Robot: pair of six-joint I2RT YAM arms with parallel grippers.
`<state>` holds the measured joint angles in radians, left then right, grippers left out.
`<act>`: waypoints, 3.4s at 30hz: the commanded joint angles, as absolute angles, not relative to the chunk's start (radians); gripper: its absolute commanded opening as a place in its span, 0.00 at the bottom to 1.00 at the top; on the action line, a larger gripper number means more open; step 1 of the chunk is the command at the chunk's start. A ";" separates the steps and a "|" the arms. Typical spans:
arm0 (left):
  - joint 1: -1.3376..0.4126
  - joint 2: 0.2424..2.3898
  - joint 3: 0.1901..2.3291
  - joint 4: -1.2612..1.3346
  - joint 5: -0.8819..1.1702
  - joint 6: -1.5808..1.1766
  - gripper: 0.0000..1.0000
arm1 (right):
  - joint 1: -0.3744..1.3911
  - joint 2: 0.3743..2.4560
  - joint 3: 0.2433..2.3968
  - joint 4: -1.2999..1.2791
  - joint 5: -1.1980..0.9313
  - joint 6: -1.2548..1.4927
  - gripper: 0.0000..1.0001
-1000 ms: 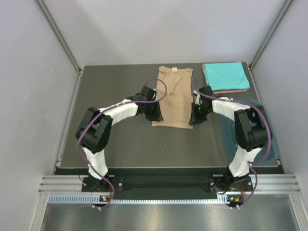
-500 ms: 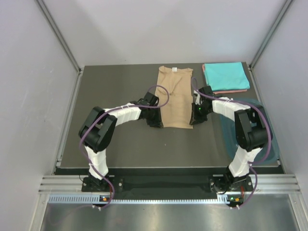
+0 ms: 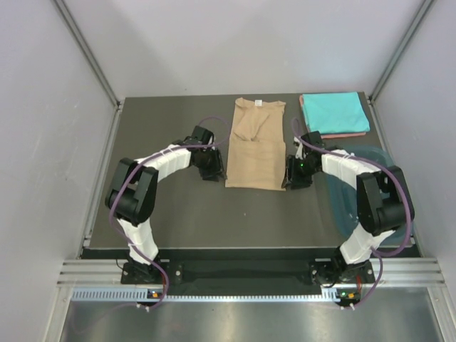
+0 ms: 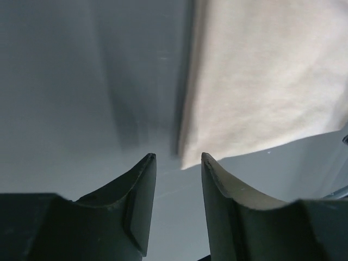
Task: Fold and stack the t-shirts
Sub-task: Fold the tshirt
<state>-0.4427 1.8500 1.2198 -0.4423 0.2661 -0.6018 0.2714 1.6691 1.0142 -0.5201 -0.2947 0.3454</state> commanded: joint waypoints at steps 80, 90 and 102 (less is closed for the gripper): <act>-0.574 1.698 0.828 -0.061 0.373 -0.796 0.45 | 0.293 1.324 0.652 -0.497 -0.235 0.408 0.00; -0.594 1.735 0.834 -0.092 0.328 -0.788 0.36 | 0.293 1.305 0.652 -0.503 -0.230 0.408 0.00; -0.635 1.678 0.845 -0.253 0.242 -0.811 0.00 | 0.305 1.253 0.618 -0.534 -0.226 0.462 0.00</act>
<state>-0.6121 1.7187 0.8551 -0.1123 0.3340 -0.8192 0.2863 1.3121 0.6369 -0.5014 -0.2321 0.4313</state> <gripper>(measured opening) 0.017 0.008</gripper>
